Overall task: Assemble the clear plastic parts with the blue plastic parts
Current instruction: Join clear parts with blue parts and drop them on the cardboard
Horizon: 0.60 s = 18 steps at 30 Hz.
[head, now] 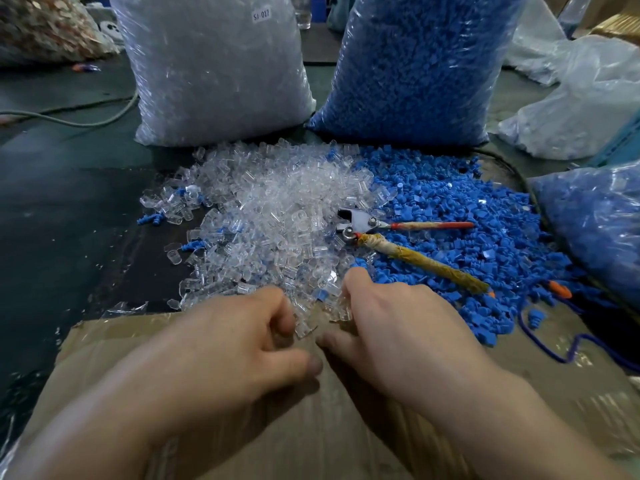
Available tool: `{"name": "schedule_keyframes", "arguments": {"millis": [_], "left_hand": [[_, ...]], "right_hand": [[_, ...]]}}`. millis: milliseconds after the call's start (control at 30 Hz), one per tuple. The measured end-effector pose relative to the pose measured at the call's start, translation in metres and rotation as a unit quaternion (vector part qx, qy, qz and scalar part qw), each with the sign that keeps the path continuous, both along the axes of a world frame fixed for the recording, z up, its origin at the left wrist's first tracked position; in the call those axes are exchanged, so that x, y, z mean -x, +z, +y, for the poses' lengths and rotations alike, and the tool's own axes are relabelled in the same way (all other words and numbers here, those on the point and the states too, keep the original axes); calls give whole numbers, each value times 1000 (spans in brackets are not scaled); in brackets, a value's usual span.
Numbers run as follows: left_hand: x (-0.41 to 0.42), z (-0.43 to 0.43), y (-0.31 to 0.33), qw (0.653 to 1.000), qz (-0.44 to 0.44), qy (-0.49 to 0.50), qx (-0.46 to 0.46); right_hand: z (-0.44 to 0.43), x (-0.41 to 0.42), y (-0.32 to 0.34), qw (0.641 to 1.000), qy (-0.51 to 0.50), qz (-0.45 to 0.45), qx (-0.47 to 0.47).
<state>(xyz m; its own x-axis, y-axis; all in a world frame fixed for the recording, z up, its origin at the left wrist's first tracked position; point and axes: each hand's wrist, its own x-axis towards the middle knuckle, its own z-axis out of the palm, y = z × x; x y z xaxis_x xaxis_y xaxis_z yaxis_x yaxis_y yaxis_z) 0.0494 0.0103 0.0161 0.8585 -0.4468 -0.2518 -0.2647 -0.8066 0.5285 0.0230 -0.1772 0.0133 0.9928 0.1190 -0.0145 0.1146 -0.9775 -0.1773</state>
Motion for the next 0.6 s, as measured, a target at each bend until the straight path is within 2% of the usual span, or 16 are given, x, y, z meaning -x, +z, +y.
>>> {"name": "schedule_keyframes", "arguments": {"millis": [67, 200, 300, 467, 600], "left_hand": [[-3, 1, -2, 1000, -20, 18, 0], [0, -3, -3, 997, -42, -56, -39], [4, -8, -5, 994, -57, -72, -53], [1, -8, -15, 988, -144, 20, -43], [2, -16, -22, 980, -185, 68, -17]], "right_hand": [[0, -5, -6, 1000, 3, -31, -2], [2, -17, -13, 998, 13, -57, -27], [4, -23, -18, 997, 21, -70, -38], [4, -22, -19, 993, 40, -101, -44], [7, -24, -19, 989, 55, -105, -84]]}}
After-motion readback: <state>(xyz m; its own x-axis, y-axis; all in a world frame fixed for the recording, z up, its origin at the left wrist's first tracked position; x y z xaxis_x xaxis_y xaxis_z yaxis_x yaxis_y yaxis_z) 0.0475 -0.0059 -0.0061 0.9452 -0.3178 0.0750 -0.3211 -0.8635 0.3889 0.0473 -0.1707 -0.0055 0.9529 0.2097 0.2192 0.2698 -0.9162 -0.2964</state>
